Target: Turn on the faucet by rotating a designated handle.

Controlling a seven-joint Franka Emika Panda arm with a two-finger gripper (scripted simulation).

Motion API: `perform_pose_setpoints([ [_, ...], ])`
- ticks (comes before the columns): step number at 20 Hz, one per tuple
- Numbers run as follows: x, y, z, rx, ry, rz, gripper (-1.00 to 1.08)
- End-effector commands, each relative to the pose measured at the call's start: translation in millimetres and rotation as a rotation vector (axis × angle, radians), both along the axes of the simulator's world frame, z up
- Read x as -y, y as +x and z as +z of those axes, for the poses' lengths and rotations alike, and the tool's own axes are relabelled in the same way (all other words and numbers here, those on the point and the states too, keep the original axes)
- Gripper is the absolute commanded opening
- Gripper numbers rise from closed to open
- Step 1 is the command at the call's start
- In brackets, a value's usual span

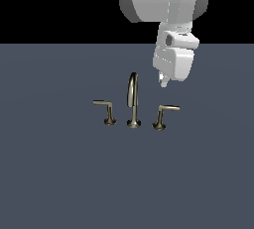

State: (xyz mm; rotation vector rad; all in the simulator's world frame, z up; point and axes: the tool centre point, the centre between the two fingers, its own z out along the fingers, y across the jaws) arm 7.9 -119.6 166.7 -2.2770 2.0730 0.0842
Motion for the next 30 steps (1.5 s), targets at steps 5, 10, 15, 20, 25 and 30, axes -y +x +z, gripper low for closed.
perform_pose_setpoints([
  [5,24,7,-46,-0.008,-0.047,-0.16,-1.0],
  [10,35,8,-67,-0.011,-0.071,-0.23,-1.0],
  [15,40,8,-75,-0.011,-0.081,-0.259,-1.0],
  [20,40,8,-76,-0.012,-0.081,-0.258,-1.0],
  [25,46,-9,-76,-0.012,-0.081,-0.259,-1.0],
  [30,52,-27,-76,-0.011,-0.081,-0.259,-1.0],
])
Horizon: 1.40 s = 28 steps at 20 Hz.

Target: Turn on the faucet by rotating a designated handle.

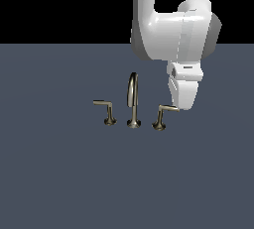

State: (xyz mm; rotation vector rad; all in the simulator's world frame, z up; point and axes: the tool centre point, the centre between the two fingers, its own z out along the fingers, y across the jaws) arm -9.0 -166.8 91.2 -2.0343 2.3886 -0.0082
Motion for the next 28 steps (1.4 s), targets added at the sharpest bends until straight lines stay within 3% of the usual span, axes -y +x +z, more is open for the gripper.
perform_pose_setpoints([
  [1,6,-13,0,-0.007,0.001,-0.006,-1.0],
  [3,1,-4,0,0.003,-0.002,0.003,-1.0],
  [18,-13,-53,0,-0.006,0.001,-0.006,-1.0],
  [20,-7,-47,0,0.001,-0.006,-0.01,-1.0],
  [28,-39,-61,0,-0.004,-0.001,-0.007,-1.0],
])
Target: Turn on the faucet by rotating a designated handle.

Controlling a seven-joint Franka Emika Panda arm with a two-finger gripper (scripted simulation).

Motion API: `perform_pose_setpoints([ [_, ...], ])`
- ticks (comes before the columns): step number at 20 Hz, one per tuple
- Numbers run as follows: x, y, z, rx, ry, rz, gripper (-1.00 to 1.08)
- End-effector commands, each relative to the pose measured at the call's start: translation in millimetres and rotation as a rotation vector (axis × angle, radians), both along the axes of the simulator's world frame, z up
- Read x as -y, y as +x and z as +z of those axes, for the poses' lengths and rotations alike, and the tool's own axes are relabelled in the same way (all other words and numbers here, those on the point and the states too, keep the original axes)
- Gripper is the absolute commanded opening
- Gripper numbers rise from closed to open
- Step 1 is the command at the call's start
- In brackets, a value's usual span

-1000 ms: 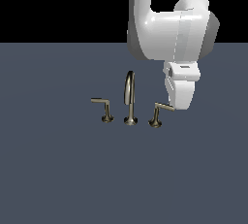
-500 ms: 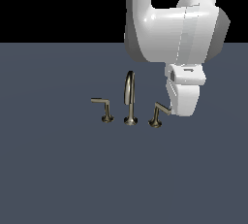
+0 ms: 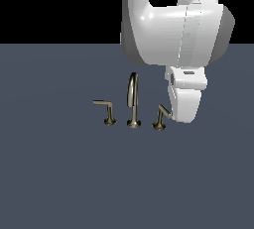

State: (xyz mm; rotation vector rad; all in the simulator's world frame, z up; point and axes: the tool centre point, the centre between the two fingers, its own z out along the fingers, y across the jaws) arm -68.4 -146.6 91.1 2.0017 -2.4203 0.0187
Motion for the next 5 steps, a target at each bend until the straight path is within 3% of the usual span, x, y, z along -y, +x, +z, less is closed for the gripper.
perform_pose_setpoints([
  [1,-22,-3,0,-0.005,0.008,0.022,-1.0],
  [5,-34,-9,0,-0.007,0.01,0.023,-1.0],
])
